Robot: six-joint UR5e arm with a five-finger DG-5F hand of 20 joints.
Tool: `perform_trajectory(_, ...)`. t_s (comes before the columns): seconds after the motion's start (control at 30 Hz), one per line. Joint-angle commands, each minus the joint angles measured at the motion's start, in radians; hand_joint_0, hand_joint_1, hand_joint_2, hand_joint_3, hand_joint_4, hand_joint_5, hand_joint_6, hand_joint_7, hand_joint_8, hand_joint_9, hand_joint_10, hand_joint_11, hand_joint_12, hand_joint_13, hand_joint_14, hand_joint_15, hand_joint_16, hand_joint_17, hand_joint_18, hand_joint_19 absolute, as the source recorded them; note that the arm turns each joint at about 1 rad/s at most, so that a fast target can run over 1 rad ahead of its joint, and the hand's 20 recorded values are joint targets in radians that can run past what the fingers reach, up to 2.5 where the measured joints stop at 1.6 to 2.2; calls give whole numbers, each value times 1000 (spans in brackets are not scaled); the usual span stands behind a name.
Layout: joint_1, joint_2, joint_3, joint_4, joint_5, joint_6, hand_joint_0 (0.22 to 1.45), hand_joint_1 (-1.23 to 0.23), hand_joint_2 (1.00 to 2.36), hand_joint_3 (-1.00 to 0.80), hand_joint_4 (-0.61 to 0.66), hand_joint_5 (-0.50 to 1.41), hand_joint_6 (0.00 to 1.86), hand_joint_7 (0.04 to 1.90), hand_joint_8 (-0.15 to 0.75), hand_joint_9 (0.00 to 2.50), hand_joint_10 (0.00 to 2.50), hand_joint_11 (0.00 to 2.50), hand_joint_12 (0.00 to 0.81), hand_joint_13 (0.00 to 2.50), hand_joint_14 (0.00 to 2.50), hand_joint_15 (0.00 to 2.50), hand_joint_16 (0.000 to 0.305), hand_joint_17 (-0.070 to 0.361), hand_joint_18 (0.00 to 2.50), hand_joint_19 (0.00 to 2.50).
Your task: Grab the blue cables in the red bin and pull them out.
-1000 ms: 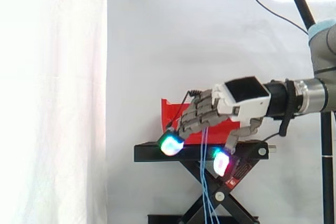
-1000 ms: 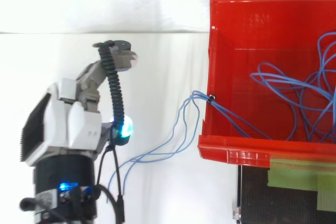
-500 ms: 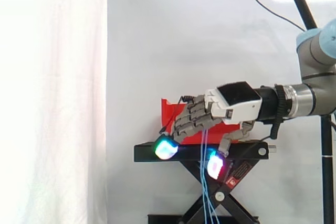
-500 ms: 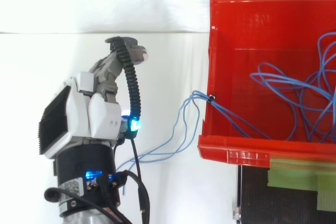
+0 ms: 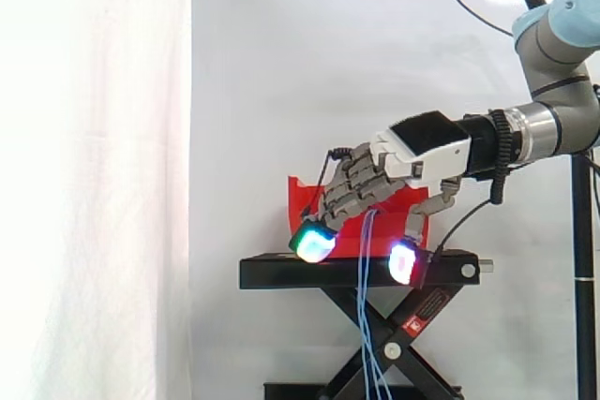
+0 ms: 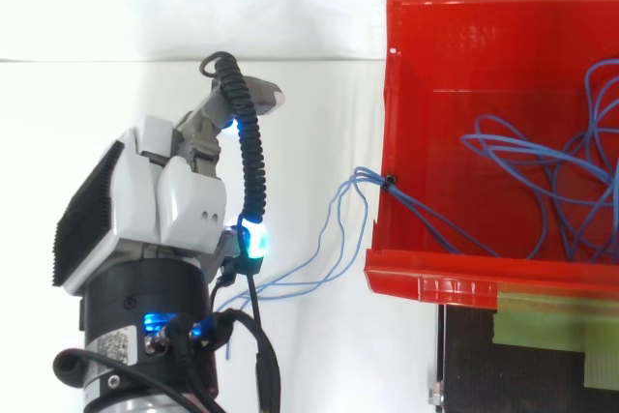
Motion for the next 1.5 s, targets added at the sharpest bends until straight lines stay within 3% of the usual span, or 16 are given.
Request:
perform_trajectory(0.0, -3, 0, 3, 8, 0, -2, 772, -902, 1000, -1000, 197, 496, 12, 413, 270, 625, 17, 585, 381, 530, 18, 552, 51, 115, 504, 715)
perform_trajectory(0.13, -8, 0, 3, 34, -9, -5, 773, -901, 1000, -1000, 194, 470, 11, 464, 266, 600, 17, 597, 383, 524, 18, 548, 51, 115, 505, 716)
perform_trajectory(0.23, -15, 0, 3, 56, -31, -14, 771, -912, 1000, -1000, 120, 460, 11, 496, 261, 592, 18, 597, 382, 518, 18, 550, 51, 116, 503, 716)
perform_trajectory(0.47, -23, 0, 2, 99, -32, -33, 774, -937, 1000, -1000, 69, 499, 2, 673, 248, 556, 15, 604, 378, 505, 18, 556, 52, 117, 489, 718)
perform_trajectory(0.9, -35, 0, -5, 103, -28, -68, 774, -940, 1000, -1000, 70, 503, 387, 587, 254, 589, 17, 618, 375, 515, 19, 543, 51, 115, 495, 716)
perform_trajectory(1.0, -35, 0, -49, 115, -26, -77, 776, -942, 1000, -1000, 65, 547, 386, 605, 254, 603, 17, 617, 376, 526, 19, 540, 51, 114, 498, 718)
perform_trajectory(1.1, -35, 0, -77, 180, -26, -79, 779, -943, 1000, -1000, 51, 568, 375, 615, 254, 614, 16, 623, 376, 532, 18, 548, 51, 114, 499, 718)
perform_trajectory(1.47, -43, 0, -78, 203, -31, -102, 787, -950, 1000, -1000, 33, 654, 282, 666, 253, 659, 16, 621, 366, 549, 20, 553, 49, 111, 517, 718)
